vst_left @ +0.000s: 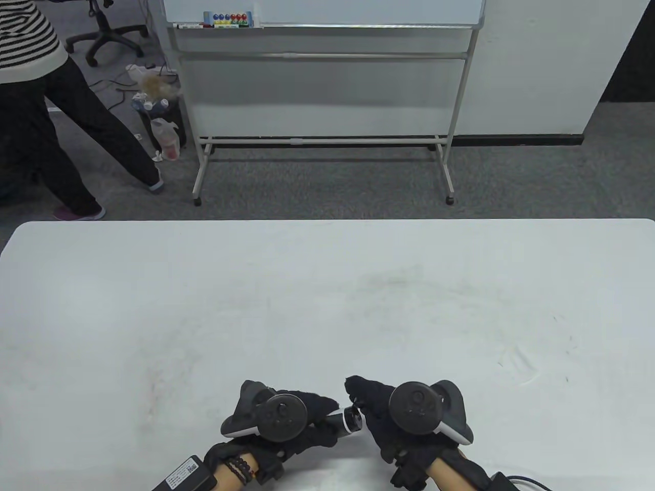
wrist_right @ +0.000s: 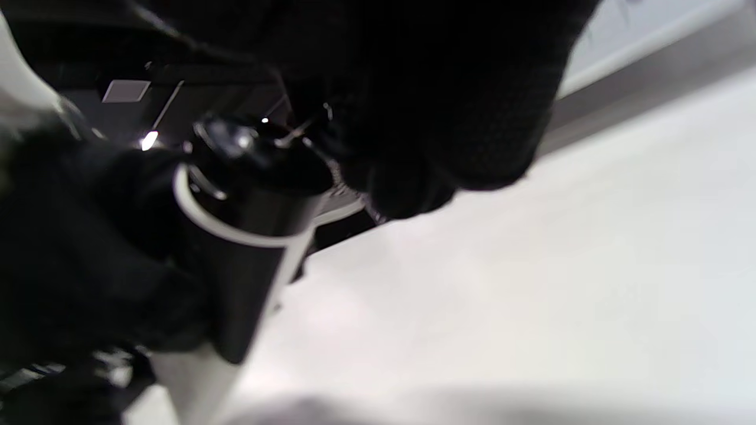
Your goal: Squeeze cleansing milk onto cotton pad
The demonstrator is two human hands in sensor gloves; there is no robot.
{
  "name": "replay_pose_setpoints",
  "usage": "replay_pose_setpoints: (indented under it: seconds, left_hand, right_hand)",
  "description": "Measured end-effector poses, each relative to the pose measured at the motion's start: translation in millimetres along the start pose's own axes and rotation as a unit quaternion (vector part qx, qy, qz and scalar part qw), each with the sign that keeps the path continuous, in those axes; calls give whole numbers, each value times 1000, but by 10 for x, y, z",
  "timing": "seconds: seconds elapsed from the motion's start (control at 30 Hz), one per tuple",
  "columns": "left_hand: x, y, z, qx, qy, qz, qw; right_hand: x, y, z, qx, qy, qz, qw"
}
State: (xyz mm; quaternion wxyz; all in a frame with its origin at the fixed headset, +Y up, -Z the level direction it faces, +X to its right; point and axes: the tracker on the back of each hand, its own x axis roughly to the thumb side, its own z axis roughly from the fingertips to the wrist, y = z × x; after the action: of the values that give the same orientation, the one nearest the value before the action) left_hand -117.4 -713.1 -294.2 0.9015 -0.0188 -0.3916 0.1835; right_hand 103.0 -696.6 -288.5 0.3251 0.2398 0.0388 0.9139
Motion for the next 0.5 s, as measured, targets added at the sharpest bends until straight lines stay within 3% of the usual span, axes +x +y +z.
replay_pose_setpoints:
  seconds: [0.07,0.1,0.27,0.4,0.5]
  left_hand:
    - [-21,-19,-14,-32,-6,20,999]
    - [-23,-22,-18,-24,-7,27,999]
    - [-88,-2,-16,-3,4,38,999]
    - [-196,79,45,28,27,59,998]
    - [-256,141,68,53,37,68,996]
  right_hand:
    - [-124,20,-28,7,15,-52,999]
    - [-192,43,-52,9,26,-74,997]
    - [-445,-48,-69,-12,57,-57,997]
    - [-617,-488,36,-98,114,54,987]
    - [-859,-889,98,-164,202,211,942]
